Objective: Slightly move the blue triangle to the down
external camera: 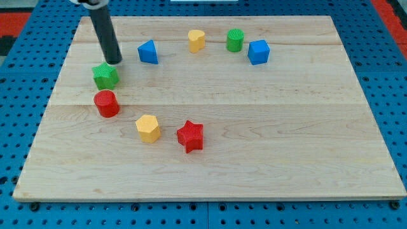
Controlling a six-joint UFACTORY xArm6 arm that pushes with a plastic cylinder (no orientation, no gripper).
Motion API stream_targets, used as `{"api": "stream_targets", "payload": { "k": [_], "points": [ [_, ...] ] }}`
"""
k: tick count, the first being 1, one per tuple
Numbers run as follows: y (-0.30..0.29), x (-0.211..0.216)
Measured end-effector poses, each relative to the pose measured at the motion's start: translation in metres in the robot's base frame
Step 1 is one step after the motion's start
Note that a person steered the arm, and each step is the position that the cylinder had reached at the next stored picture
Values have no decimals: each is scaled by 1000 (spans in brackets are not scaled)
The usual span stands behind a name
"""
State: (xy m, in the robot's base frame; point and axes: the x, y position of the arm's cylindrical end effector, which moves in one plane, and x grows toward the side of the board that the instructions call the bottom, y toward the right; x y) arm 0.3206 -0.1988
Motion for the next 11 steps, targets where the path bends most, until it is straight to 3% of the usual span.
{"api": "stream_targets", "payload": {
  "k": [1,3,5,6,7,8,9,10,11],
  "points": [
    [-21,2],
    [35,30],
    [39,-39],
    [79,-69],
    [96,-53],
    [96,-3],
    [98,3],
    [146,27],
    [138,73]
  ]
}}
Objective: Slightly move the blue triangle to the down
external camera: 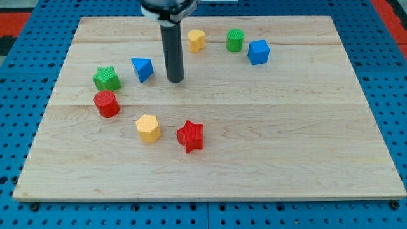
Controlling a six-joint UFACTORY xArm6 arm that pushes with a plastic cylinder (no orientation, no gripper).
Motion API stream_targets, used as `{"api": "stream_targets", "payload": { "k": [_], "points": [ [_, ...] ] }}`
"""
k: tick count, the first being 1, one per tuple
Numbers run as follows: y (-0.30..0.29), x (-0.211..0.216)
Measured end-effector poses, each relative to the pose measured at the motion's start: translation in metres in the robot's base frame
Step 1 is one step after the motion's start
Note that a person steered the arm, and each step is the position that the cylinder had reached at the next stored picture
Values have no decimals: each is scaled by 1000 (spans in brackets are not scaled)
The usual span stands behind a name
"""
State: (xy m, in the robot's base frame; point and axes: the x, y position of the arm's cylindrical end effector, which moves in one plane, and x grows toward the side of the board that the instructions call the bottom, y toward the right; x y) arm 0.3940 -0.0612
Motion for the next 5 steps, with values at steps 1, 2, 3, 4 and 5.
{"api": "stream_targets", "payload": {
  "k": [1,2,3,4,5],
  "points": [
    [-18,-12],
    [-33,-49],
    [-41,-59],
    [-26,-60],
    [-25,-88]
  ]
}}
